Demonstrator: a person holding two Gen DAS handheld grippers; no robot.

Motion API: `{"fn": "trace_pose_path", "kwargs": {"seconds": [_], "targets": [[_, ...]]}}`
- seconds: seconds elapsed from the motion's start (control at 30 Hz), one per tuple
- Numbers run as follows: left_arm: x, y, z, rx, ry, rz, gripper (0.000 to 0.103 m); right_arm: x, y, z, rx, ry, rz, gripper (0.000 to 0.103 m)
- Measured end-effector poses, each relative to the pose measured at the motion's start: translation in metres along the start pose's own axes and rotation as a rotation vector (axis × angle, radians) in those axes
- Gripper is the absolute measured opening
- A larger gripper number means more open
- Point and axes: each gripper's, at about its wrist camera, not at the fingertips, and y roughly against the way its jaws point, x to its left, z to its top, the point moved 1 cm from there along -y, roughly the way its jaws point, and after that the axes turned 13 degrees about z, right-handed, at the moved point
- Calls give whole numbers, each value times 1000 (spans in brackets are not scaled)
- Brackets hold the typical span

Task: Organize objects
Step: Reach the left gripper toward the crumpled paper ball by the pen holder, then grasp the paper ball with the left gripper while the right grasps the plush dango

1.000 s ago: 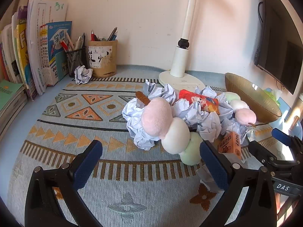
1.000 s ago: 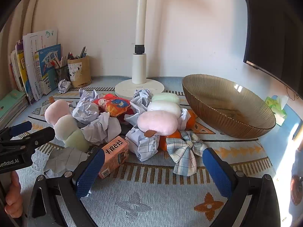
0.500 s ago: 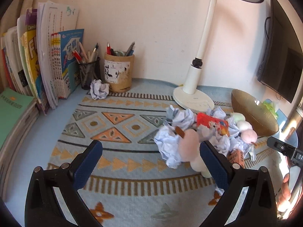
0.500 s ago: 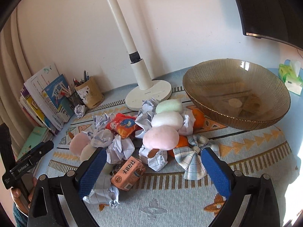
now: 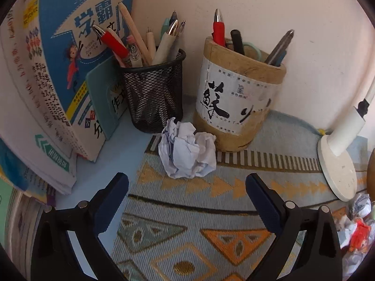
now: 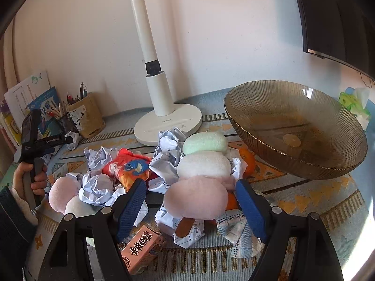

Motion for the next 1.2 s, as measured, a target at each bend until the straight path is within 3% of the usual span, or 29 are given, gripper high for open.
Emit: {"fn": "trace_pose_path", "kwargs": {"seconds": [0.07,0.1,0.13,0.17,0.23,0.4,0.57,0.67,0.87,1.07,1.1,1.2], "targets": [[-1,-16,5,29,16,-7,87,-4,0,1,-3,-22,23,78],[-2,-22,6,39,22,-6,76,-6,-1,2,-6,-35,33,76],[-5,-25,5,40,17,-10,59,-7,-1,2,-6,-41,37,72],[-9,-27,4,46,-3,-14,52,-7,-3,3,-2,-40,30,68],[-14,-16,2,-3,-31,-14,49,-5,-7,2,16,-22,13,54],[-18,30,-16,-57,-55,-38,48,0,-2,1,13,11,-2,47],[-12,116,-51,-131,-57,-108,48,6,49,12,-65,-20,124,46],[-9,173,-76,-171,-31,-173,48,17,88,8,-82,23,177,46],[-7,235,-144,-155,56,-330,48,12,105,-61,84,0,241,46],[-47,255,-208,-109,15,-378,48,-13,96,-102,204,-44,222,47],[-53,259,-214,-114,-7,-380,48,-14,95,-103,214,-51,216,51],[-68,271,-222,-129,-56,-401,49,-15,93,-103,245,-48,175,81]]}}
